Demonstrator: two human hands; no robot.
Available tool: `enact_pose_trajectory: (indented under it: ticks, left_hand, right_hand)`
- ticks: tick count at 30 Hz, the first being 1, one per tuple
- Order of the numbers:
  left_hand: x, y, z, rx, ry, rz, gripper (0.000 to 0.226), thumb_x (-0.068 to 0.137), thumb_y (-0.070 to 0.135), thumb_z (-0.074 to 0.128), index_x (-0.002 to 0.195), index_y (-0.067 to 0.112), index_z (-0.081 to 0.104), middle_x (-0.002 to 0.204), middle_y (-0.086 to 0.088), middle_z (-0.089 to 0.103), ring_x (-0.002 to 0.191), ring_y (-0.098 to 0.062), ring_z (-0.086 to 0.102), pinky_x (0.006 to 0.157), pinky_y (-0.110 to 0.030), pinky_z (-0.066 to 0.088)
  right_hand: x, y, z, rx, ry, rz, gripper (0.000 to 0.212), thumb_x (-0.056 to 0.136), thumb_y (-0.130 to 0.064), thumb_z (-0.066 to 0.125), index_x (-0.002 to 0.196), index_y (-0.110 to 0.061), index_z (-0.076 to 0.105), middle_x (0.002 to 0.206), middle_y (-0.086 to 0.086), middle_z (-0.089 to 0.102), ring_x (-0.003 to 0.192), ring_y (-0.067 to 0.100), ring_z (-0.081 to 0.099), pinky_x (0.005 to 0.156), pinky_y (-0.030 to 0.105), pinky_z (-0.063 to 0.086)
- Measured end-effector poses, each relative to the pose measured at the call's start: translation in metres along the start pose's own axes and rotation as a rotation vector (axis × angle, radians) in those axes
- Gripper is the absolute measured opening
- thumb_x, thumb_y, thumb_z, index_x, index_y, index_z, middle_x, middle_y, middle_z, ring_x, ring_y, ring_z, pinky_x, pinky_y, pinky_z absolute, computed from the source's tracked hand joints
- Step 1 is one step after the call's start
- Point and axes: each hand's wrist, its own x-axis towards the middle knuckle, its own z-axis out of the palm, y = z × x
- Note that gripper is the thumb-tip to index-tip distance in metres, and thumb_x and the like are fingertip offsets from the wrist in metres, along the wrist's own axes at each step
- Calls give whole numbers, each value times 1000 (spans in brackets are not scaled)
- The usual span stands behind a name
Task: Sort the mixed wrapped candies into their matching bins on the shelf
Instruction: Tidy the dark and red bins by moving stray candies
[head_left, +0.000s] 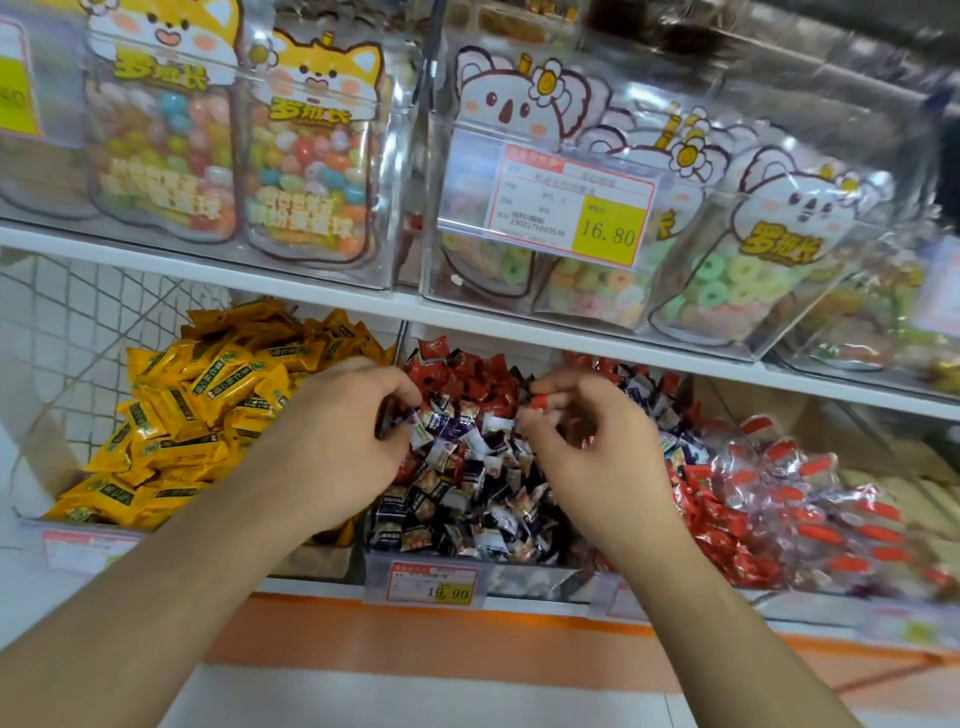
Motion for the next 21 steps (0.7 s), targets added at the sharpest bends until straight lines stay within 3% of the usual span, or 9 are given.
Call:
enact_pose_trajectory:
  ticks: [2, 4, 7, 9, 12, 15, 18, 19, 21]
  left_hand:
    - [0, 7, 2, -7, 0, 21, 25, 95, 28, 69, 118, 37, 66, 121, 22, 50, 107, 0, 46, 80, -10, 32]
    - [0, 11, 4, -4, -16, 29, 24, 96, 29, 68, 118, 37, 67, 125, 21, 53, 102, 2, 44, 69, -5, 32]
    - [0, 10, 5, -11, -21, 32, 22, 95, 27, 69, 115, 37, 67, 125, 20, 55, 102, 1, 46, 68, -4, 32]
    - [0, 6, 3, -13, -17, 33, 23, 95, 23, 69, 114, 37, 68, 123, 18, 57, 100, 0, 49, 70, -4, 32]
    - [-2, -1, 0, 10, -29, 14, 29, 95, 16, 69, 116, 36, 68, 122, 18, 57, 90, 2, 49, 68, -3, 32]
    - [-5, -7, -1, 6, -30, -9, 33, 94, 16, 71, 119, 36, 66, 123, 17, 56, 93, 1, 53, 70, -6, 34]
    - [-7, -12, -2, -39, -29, -39, 31, 93, 20, 74, 117, 36, 66, 115, 18, 58, 92, 4, 56, 71, -6, 37]
    - [-7, -13, -3, -55, -29, -48, 29, 93, 21, 74, 115, 38, 66, 112, 18, 59, 92, 6, 57, 72, -6, 39]
    - [-7, -16, -4, -74, -34, -66, 28, 93, 25, 74, 114, 40, 65, 109, 19, 60, 94, 6, 58, 75, -10, 43]
  right_hand:
    - [-4, 9, -27, -120, 118, -2, 4, 94, -26, 71, 94, -24, 68, 78, -4, 64, 74, 12, 61, 62, 21, 47]
    - [-3, 23, -49, -346, 193, 18, 12, 94, -35, 70, 95, -23, 69, 80, -5, 65, 73, 11, 60, 62, 25, 43]
    - [-3, 39, -63, -583, 108, 142, 33, 93, -47, 68, 118, -25, 67, 104, -1, 63, 87, 14, 56, 71, 27, 38]
    - [-3, 41, -62, -620, 89, 173, 38, 95, -41, 66, 129, -24, 64, 114, 4, 58, 95, 18, 54, 76, 27, 37]
    - [0, 26, -45, -554, 113, 54, 32, 96, -27, 63, 127, -21, 66, 110, 4, 59, 91, 15, 51, 77, 24, 38]
    - [0, 5, -12, -383, -33, -63, 19, 95, -17, 66, 113, -22, 68, 101, -5, 63, 85, 4, 54, 73, 5, 40]
    - [-3, -3, 29, -293, -276, -97, 17, 96, -17, 67, 111, -23, 65, 98, -8, 62, 86, 6, 58, 75, 20, 52]
    - [-2, -2, 42, -293, -331, -107, 22, 96, -19, 68, 116, -24, 63, 101, -7, 62, 88, 9, 59, 78, 27, 54]
    - [1, 1, 64, -311, -398, -104, 40, 96, -25, 70, 134, -28, 57, 114, -6, 63, 97, 12, 60, 83, 30, 54]
